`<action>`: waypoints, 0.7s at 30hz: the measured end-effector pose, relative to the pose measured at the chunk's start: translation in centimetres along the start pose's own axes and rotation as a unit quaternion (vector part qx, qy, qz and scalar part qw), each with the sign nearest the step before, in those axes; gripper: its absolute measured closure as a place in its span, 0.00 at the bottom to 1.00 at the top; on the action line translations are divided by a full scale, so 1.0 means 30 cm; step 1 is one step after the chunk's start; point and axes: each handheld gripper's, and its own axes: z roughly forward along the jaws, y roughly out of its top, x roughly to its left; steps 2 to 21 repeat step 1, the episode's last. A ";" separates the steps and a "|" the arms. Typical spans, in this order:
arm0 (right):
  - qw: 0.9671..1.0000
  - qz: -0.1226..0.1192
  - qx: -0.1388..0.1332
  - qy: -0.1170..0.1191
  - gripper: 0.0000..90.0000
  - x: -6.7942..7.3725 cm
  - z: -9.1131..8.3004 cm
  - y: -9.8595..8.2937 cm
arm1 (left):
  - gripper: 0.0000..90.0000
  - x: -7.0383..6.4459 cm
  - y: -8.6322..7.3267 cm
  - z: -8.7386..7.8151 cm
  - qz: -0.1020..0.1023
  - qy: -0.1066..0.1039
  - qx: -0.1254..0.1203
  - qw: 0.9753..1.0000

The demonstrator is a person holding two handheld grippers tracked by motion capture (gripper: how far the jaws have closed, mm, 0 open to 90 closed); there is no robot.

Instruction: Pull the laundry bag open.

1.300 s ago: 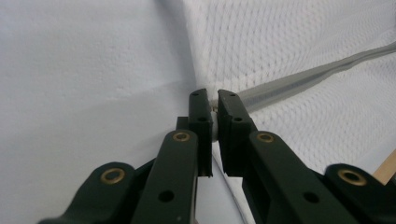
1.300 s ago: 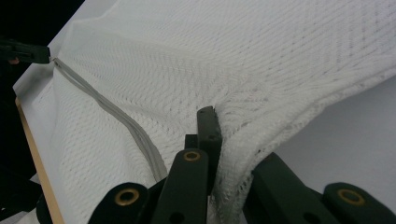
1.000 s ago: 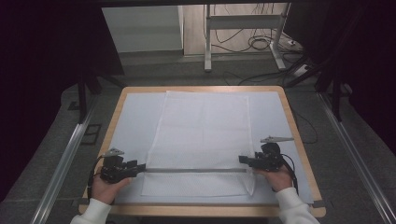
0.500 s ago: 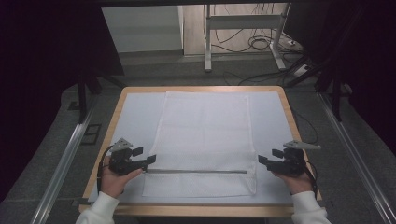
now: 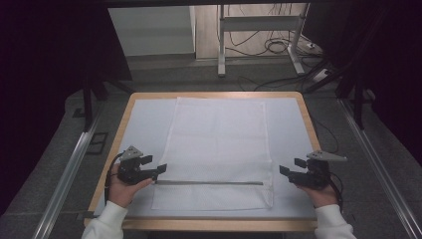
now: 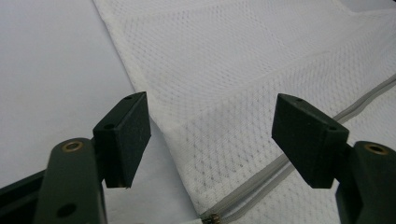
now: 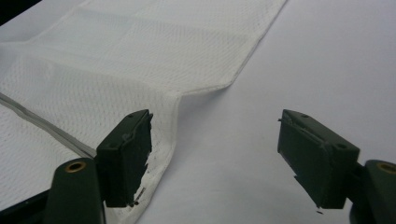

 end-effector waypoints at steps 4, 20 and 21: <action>1.000 0.001 0.001 -0.001 0.26 0.000 0.000 0.001 | 0.31 0.000 0.000 0.001 -0.001 0.000 0.000 1.000; 1.000 0.001 0.001 -0.001 0.26 0.000 0.000 0.001 | 0.31 0.000 0.000 0.001 -0.001 0.000 0.000 1.000; 1.000 0.001 0.001 -0.001 0.26 0.000 0.000 0.001 | 0.31 0.000 0.000 0.001 -0.001 0.000 0.000 1.000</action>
